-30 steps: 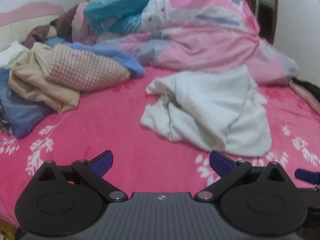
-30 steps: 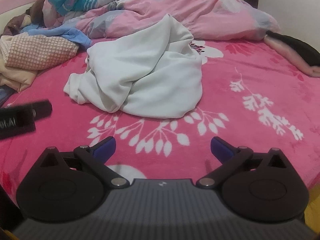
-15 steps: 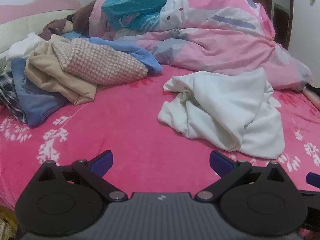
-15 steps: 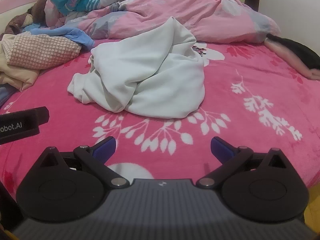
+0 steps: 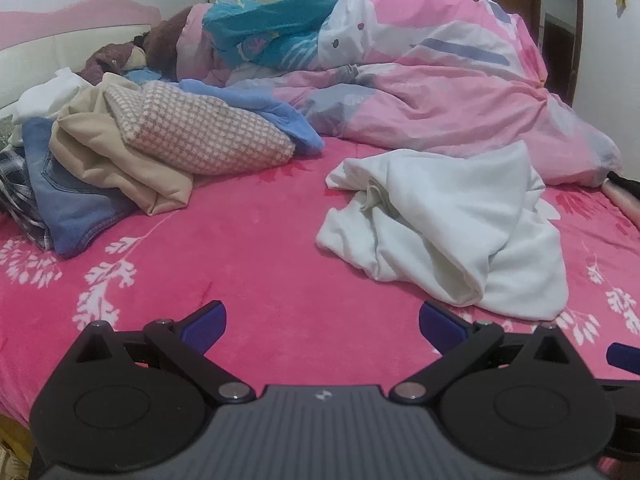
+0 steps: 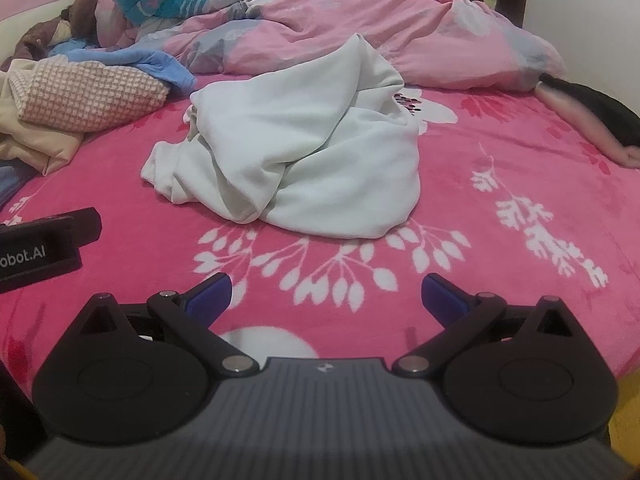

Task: Fold clothes
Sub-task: 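Approach the crumpled white garment with both grippers open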

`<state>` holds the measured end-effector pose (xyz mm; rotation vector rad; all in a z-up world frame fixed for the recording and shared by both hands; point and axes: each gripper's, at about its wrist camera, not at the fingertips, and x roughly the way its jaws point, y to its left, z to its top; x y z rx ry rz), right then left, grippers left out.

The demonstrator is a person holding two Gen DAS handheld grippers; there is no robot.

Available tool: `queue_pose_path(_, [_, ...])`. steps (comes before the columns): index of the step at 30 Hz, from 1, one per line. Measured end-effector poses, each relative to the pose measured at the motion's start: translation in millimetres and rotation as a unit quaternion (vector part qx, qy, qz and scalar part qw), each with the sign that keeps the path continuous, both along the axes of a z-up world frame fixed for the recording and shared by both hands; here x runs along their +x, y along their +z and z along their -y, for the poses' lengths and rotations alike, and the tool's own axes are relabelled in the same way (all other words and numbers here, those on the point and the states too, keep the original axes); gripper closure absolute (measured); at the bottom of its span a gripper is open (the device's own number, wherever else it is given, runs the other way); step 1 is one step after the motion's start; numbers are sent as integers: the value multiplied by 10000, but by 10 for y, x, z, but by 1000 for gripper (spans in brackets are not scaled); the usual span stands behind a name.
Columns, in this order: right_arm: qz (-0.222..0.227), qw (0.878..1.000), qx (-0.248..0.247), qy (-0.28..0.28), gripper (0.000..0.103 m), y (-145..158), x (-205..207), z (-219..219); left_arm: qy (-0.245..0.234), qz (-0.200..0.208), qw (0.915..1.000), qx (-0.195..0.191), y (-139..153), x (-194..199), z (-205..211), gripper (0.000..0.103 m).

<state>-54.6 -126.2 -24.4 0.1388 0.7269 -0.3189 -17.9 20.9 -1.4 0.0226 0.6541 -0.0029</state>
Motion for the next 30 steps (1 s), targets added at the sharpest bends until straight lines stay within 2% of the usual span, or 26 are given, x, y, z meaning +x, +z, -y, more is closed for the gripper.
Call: queue_pose_path(30, [47, 10000, -26, -16, 1, 41, 152, 24, -161, 33, 9998, -124, 6, 150, -16, 0])
